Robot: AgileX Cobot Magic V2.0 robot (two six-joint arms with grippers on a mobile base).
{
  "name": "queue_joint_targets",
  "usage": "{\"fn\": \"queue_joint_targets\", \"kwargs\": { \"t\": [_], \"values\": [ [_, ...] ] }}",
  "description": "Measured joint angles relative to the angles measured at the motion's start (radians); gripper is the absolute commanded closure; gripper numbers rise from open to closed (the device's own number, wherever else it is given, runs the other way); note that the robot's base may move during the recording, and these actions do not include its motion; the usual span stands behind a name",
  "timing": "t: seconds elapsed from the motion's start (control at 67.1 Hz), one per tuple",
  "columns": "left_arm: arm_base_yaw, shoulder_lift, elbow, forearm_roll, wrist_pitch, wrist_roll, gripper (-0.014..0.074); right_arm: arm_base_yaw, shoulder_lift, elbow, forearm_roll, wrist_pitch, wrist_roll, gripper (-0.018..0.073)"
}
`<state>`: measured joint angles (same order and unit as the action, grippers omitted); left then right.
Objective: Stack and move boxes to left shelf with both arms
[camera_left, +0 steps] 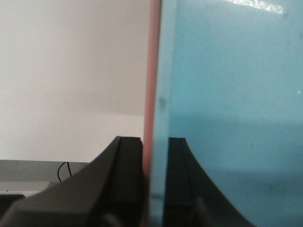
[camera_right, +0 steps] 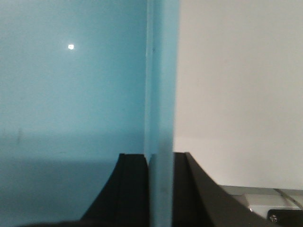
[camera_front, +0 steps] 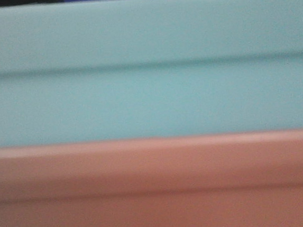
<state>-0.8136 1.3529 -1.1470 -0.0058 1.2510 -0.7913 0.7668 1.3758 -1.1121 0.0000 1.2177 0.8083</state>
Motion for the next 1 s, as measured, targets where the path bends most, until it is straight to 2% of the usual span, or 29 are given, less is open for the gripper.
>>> {"fn": "queue_joint_targets", "kwargs": {
  "t": [0.999],
  "values": [
    [0.0, 0.0, 0.0, 0.0, -0.002, 0.0, 0.0608, 0.0, 0.0, 0.0, 0.0, -0.006, 0.0, 0.0493]
  ]
}}
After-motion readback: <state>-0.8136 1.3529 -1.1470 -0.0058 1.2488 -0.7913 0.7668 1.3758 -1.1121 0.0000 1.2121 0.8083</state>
